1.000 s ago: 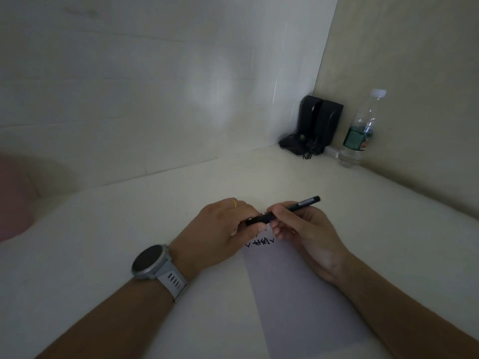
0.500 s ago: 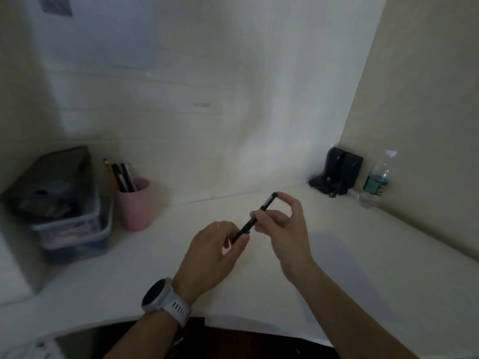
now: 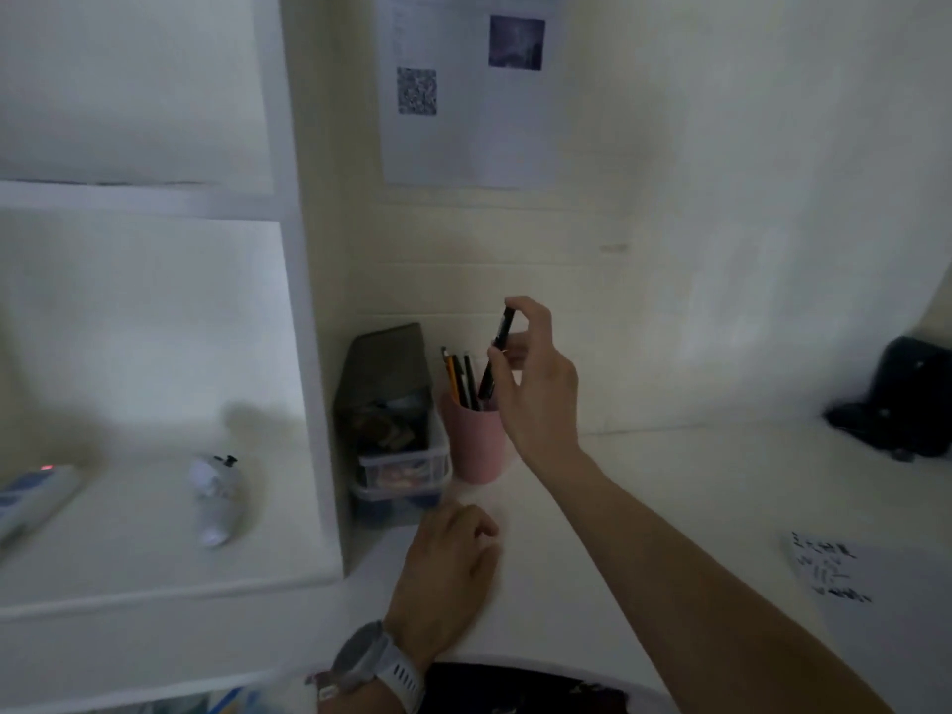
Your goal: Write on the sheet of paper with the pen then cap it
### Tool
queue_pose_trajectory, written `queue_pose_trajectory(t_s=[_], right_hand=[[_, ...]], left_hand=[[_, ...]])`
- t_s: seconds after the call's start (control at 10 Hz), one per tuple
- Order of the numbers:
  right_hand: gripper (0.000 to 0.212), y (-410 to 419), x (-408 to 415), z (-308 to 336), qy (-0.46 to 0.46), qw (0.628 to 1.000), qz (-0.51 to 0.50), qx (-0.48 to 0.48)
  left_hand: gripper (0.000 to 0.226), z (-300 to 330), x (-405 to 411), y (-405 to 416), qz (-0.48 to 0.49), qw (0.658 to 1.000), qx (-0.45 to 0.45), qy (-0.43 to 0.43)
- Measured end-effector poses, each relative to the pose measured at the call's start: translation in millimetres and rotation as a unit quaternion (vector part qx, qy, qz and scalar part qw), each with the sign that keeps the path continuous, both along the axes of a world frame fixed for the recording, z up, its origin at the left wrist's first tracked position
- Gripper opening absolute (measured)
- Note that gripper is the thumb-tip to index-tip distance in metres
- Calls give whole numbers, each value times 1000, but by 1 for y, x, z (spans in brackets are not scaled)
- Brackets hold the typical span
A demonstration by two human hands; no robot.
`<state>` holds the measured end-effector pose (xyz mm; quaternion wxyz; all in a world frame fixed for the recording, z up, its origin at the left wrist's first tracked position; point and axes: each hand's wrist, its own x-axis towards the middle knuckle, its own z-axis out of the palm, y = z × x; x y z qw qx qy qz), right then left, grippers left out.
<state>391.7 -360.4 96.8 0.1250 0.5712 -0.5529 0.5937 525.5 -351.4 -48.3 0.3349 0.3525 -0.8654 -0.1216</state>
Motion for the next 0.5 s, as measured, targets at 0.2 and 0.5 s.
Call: queue_pose_trajectory(t_s=[0.2, 0.5], right_hand=[[37, -52, -23, -33, 90, 985, -85, 117], [28, -44, -30, -41, 109, 972, -109, 177]], left_hand=[[25, -10, -8, -10, -30, 997, -73, -10], [14, -7, -6, -9, -27, 998, -52, -10]])
